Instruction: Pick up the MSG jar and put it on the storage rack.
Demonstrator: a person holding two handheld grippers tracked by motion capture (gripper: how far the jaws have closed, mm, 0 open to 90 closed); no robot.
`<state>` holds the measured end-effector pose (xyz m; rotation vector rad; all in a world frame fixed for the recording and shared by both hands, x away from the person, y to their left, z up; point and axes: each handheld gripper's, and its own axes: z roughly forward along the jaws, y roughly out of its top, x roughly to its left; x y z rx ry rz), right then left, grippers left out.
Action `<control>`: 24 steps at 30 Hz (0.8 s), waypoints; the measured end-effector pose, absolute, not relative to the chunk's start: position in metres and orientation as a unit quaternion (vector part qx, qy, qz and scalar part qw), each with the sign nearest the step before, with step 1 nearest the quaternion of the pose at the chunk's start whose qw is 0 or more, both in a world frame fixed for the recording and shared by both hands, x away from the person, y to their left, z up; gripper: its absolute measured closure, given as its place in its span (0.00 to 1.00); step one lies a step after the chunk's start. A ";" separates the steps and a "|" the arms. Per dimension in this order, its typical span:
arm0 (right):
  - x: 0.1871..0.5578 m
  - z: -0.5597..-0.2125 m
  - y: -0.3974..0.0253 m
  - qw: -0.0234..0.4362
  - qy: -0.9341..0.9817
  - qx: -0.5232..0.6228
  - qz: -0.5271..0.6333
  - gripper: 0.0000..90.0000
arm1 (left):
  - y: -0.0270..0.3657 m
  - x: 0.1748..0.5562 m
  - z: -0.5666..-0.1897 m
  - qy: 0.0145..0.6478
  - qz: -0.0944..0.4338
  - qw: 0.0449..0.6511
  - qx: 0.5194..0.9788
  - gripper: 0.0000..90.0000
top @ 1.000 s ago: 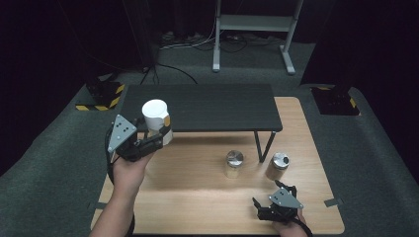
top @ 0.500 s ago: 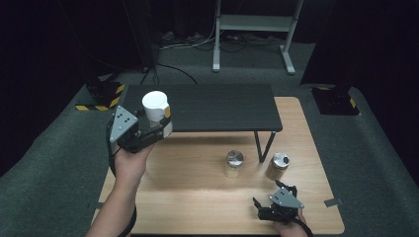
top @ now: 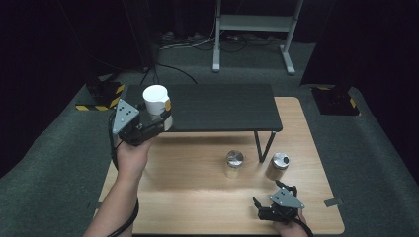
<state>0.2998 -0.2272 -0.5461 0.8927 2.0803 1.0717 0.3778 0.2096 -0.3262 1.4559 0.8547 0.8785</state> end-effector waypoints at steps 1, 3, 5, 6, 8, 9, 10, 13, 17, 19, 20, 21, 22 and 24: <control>0.300 -0.546 -0.227 0.313 0.789 0.339 0.406 0.00 | 0.209 0.379 -0.326 0.366 0.376 0.580 0.623 0.34; 0.300 -0.546 -0.227 0.313 0.788 0.339 0.407 0.00 | 0.209 0.381 -0.326 0.367 0.377 0.580 0.622 0.34; 0.300 -0.546 -0.227 0.312 0.788 0.340 0.407 0.00 | 0.208 0.383 -0.326 0.367 0.379 0.580 0.621 0.34; 0.300 -0.546 -0.227 0.312 0.788 0.340 0.407 0.00 | 0.208 0.384 -0.326 0.367 0.380 0.580 0.620 0.34; 0.300 -0.546 -0.227 0.312 0.788 0.339 0.407 0.00 | 0.207 0.386 -0.326 0.366 0.383 0.580 0.618 0.34; 0.300 -0.546 -0.227 0.313 0.789 0.338 0.407 0.00 | 0.206 0.387 -0.325 0.366 0.384 0.580 0.619 0.34; 0.300 -0.546 -0.227 0.313 0.789 0.337 0.407 0.00 | 0.206 0.389 -0.325 0.366 0.384 0.580 0.618 0.34; 0.300 -0.546 -0.227 0.313 0.789 0.336 0.407 0.00 | 0.204 0.392 -0.325 0.366 0.385 0.578 0.619 0.34; 0.299 -0.546 -0.227 0.313 0.790 0.336 0.407 0.00 | 0.202 0.395 -0.324 0.366 0.385 0.577 0.620 0.34; 0.299 -0.546 -0.227 0.313 0.790 0.336 0.407 0.00 | 0.201 0.397 -0.323 0.367 0.386 0.576 0.620 0.34; 0.299 -0.546 -0.227 0.313 0.790 0.336 0.407 0.00 | 0.200 0.398 -0.323 0.367 0.386 0.576 0.620 0.34; 0.299 -0.546 -0.227 0.312 0.789 0.336 0.408 0.00 | 0.200 0.399 -0.323 0.368 0.386 0.576 0.620 0.34; 0.299 -0.546 -0.227 0.312 0.789 0.336 0.408 0.00 | 0.199 0.400 -0.323 0.368 0.386 0.576 0.619 0.34; 0.299 -0.546 -0.227 0.312 0.789 0.337 0.408 0.00 | 0.198 0.402 -0.323 0.369 0.387 0.575 0.620 0.34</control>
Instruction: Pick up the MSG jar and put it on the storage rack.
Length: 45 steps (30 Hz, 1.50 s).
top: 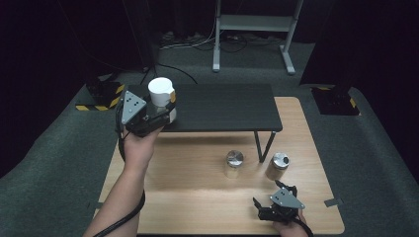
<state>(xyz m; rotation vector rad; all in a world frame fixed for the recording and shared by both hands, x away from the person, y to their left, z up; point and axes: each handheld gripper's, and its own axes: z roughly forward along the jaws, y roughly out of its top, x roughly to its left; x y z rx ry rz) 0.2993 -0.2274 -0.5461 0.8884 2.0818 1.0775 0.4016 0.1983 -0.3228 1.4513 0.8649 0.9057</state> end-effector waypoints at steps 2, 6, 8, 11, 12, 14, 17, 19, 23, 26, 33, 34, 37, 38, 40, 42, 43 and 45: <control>0.299 -0.546 -0.227 0.312 0.789 0.336 0.409 0.00 | 0.198 0.403 -0.323 0.370 0.387 0.575 0.619 0.34; 0.299 -0.546 -0.228 0.311 0.789 0.337 0.409 0.00 | 0.196 0.407 -0.323 0.373 0.386 0.574 0.619 0.34; 0.299 -0.546 -0.228 0.311 0.789 0.337 0.409 0.00 | 0.196 0.408 -0.324 0.373 0.385 0.573 0.619 0.34; 0.299 -0.546 -0.228 0.311 0.789 0.337 0.409 0.00 | 0.195 0.410 -0.325 0.376 0.384 0.572 0.619 0.34; 0.299 -0.546 -0.228 0.311 0.789 0.336 0.409 0.00 | 0.194 0.411 -0.327 0.378 0.384 0.571 0.619 0.34; 0.299 -0.546 -0.228 0.311 0.789 0.336 0.409 0.00 | 0.194 0.411 -0.327 0.379 0.384 0.571 0.619 0.34; 0.299 -0.546 -0.228 0.311 0.789 0.337 0.410 0.00 | 0.194 0.413 -0.329 0.381 0.383 0.570 0.619 0.34; 0.299 -0.546 -0.228 0.311 0.789 0.336 0.410 0.00 | 0.194 0.413 -0.329 0.383 0.383 0.570 0.618 0.34; 0.299 -0.546 -0.228 0.310 0.789 0.336 0.410 0.00 | 0.194 0.415 -0.330 0.385 0.383 0.569 0.618 0.34; 0.299 -0.546 -0.228 0.310 0.789 0.336 0.410 0.00 | 0.194 0.416 -0.330 0.385 0.382 0.570 0.617 0.34; 0.299 -0.546 -0.228 0.310 0.789 0.336 0.411 0.00 | 0.193 0.418 -0.332 0.386 0.382 0.567 0.620 0.34; 0.299 -0.546 -0.228 0.310 0.789 0.336 0.411 0.00 | 0.193 0.418 -0.332 0.387 0.382 0.566 0.619 0.34; 0.299 -0.546 -0.228 0.310 0.789 0.336 0.411 0.00 | 0.193 0.418 -0.333 0.389 0.381 0.566 0.618 0.34; 0.299 -0.546 -0.228 0.310 0.789 0.336 0.411 0.00 | 0.193 0.418 -0.333 0.390 0.381 0.566 0.619 0.34; 0.299 -0.546 -0.228 0.310 0.789 0.336 0.411 0.00 | 0.193 0.418 -0.334 0.389 0.381 0.565 0.620 0.34; 0.299 -0.546 -0.228 0.310 0.789 0.336 0.411 0.00 | 0.194 0.418 -0.334 0.390 0.381 0.564 0.620 0.34; 0.299 -0.546 -0.228 0.310 0.789 0.336 0.411 0.00 | 0.194 0.418 -0.335 0.390 0.380 0.565 0.619 0.34; 0.299 -0.546 -0.228 0.310 0.789 0.336 0.411 0.00 | 0.194 0.418 -0.335 0.390 0.380 0.566 0.619 0.34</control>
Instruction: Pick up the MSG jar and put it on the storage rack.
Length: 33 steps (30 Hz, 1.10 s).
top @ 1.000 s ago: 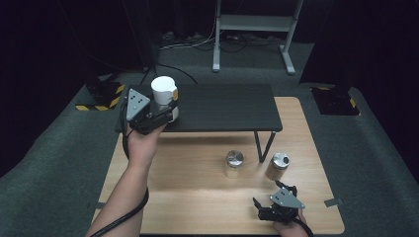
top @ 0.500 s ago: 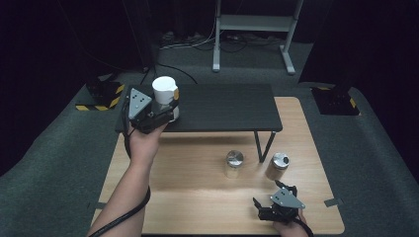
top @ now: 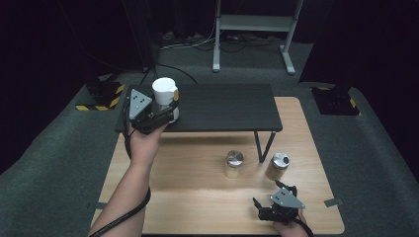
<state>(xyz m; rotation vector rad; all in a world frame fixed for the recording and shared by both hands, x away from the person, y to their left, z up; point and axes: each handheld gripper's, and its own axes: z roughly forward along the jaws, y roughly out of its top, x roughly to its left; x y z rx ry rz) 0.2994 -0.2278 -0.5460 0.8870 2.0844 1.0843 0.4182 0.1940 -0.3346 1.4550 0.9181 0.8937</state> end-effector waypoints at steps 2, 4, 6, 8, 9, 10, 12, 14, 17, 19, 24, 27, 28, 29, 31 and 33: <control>0.299 -0.546 -0.228 0.310 0.789 0.336 0.411 0.00 | 0.194 0.418 -0.334 0.389 0.381 0.565 0.620 0.34; 0.299 -0.546 -0.228 0.310 0.789 0.336 0.411 0.00 | 0.193 0.418 -0.334 0.388 0.382 0.563 0.622 0.33; 0.299 -0.546 -0.228 0.310 0.789 0.336 0.411 0.00 | 0.193 0.418 -0.334 0.387 0.382 0.563 0.622 0.33; 0.299 -0.546 -0.228 0.310 0.789 0.336 0.411 0.00 | 0.194 0.417 -0.335 0.387 0.383 0.564 0.622 0.33; 0.299 -0.546 -0.228 0.310 0.789 0.336 0.411 0.00 | 0.194 0.417 -0.335 0.387 0.382 0.565 0.621 0.33; 0.299 -0.546 -0.228 0.310 0.789 0.336 0.411 0.00 | 0.194 0.417 -0.335 0.387 0.382 0.565 0.621 0.33; 0.299 -0.546 -0.228 0.310 0.789 0.336 0.411 0.00 | 0.195 0.417 -0.336 0.386 0.381 0.566 0.620 0.33; 0.299 -0.546 -0.228 0.310 0.789 0.335 0.410 0.00 | 0.195 0.416 -0.336 0.385 0.381 0.567 0.621 0.33; 0.299 -0.546 -0.228 0.310 0.789 0.336 0.411 0.00 | 0.195 0.415 -0.336 0.382 0.382 0.566 0.623 0.33; 0.299 -0.546 -0.228 0.310 0.789 0.336 0.410 0.00 | 0.195 0.415 -0.336 0.381 0.383 0.565 0.623 0.33; 0.299 -0.546 -0.228 0.310 0.789 0.335 0.410 0.00 | 0.196 0.415 -0.338 0.383 0.377 0.572 0.620 0.33; 0.299 -0.546 -0.228 0.310 0.789 0.336 0.410 0.00 | 0.196 0.416 -0.337 0.384 0.376 0.570 0.621 0.33; 0.299 -0.546 -0.228 0.310 0.789 0.336 0.410 0.00 | 0.196 0.416 -0.337 0.384 0.376 0.570 0.621 0.33; 0.299 -0.546 -0.228 0.310 0.789 0.336 0.410 0.00 | 0.196 0.416 -0.337 0.384 0.376 0.569 0.622 0.33; 0.299 -0.546 -0.228 0.310 0.789 0.335 0.410 0.00 | 0.195 0.417 -0.336 0.386 0.377 0.565 0.624 0.29; 0.299 -0.546 -0.228 0.310 0.790 0.335 0.410 0.00 | 0.193 0.418 -0.335 0.391 0.375 0.559 0.628 0.21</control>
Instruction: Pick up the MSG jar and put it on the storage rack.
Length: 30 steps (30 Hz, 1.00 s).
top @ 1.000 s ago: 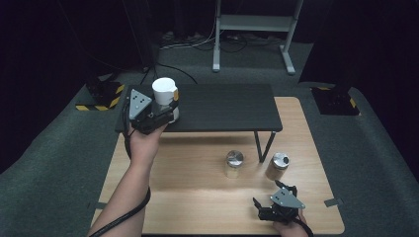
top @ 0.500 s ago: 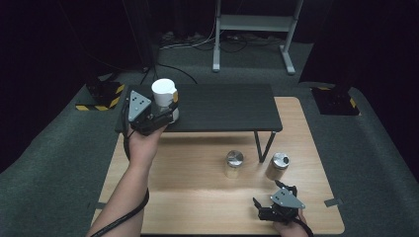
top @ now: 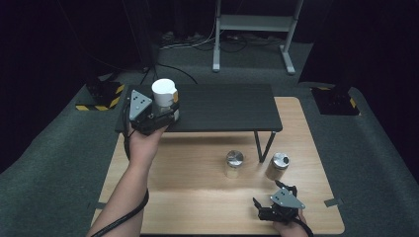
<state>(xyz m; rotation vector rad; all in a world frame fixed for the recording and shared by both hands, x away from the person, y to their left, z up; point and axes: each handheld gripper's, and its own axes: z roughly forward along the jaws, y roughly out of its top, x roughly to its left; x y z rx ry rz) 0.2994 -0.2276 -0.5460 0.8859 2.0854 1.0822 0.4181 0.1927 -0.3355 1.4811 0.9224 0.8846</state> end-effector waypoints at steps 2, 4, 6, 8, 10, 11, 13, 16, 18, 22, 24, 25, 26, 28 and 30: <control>0.299 -0.546 -0.228 0.310 0.790 0.335 0.410 0.00 | 0.192 0.419 -0.336 0.396 0.374 0.555 0.628 0.17; 0.299 -0.546 -0.228 0.310 0.789 0.335 0.410 0.00 | 0.191 0.420 -0.336 0.400 0.371 0.558 0.625 0.15; 0.299 -0.546 -0.228 0.310 0.789 0.336 0.411 0.00 | 0.190 0.419 -0.336 0.397 0.374 0.557 0.626 0.12; 0.299 -0.546 -0.228 0.310 0.789 0.336 0.411 0.00 | 0.188 0.419 -0.335 0.402 0.378 0.555 0.623 0.06; 0.299 -0.546 -0.228 0.310 0.789 0.335 0.410 0.00 | 0.188 0.419 -0.334 0.403 0.377 0.556 0.621 0.05; 0.299 -0.546 -0.228 0.310 0.790 0.335 0.410 0.00 | 0.189 0.419 -0.334 0.405 0.377 0.556 0.620 0.02; 0.299 -0.546 -0.228 0.310 0.790 0.335 0.410 0.00 | 0.189 0.419 -0.333 0.405 0.370 0.560 0.621 0.00; 0.299 -0.546 -0.228 0.310 0.790 0.335 0.410 0.00 | 0.187 0.417 -0.333 0.398 0.376 0.557 0.624 0.00; 0.299 -0.546 -0.228 0.310 0.790 0.334 0.409 0.00 | 0.187 0.416 -0.333 0.398 0.378 0.555 0.625 0.00; 0.299 -0.546 -0.227 0.310 0.791 0.334 0.408 0.00 | 0.188 0.415 -0.333 0.404 0.374 0.557 0.622 0.00; 0.299 -0.546 -0.227 0.311 0.791 0.333 0.408 0.00 | 0.189 0.413 -0.334 0.407 0.367 0.561 0.620 0.00; 0.299 -0.546 -0.227 0.310 0.791 0.333 0.408 0.00 | 0.190 0.413 -0.334 0.408 0.366 0.562 0.619 0.00; 0.299 -0.546 -0.227 0.310 0.791 0.333 0.408 0.00 | 0.190 0.412 -0.334 0.408 0.368 0.561 0.619 0.00; 0.299 -0.546 -0.227 0.311 0.792 0.333 0.408 0.00 | 0.190 0.409 -0.334 0.407 0.370 0.560 0.620 0.00; 0.299 -0.546 -0.227 0.311 0.792 0.333 0.407 0.00 | 0.191 0.408 -0.334 0.407 0.369 0.560 0.620 0.00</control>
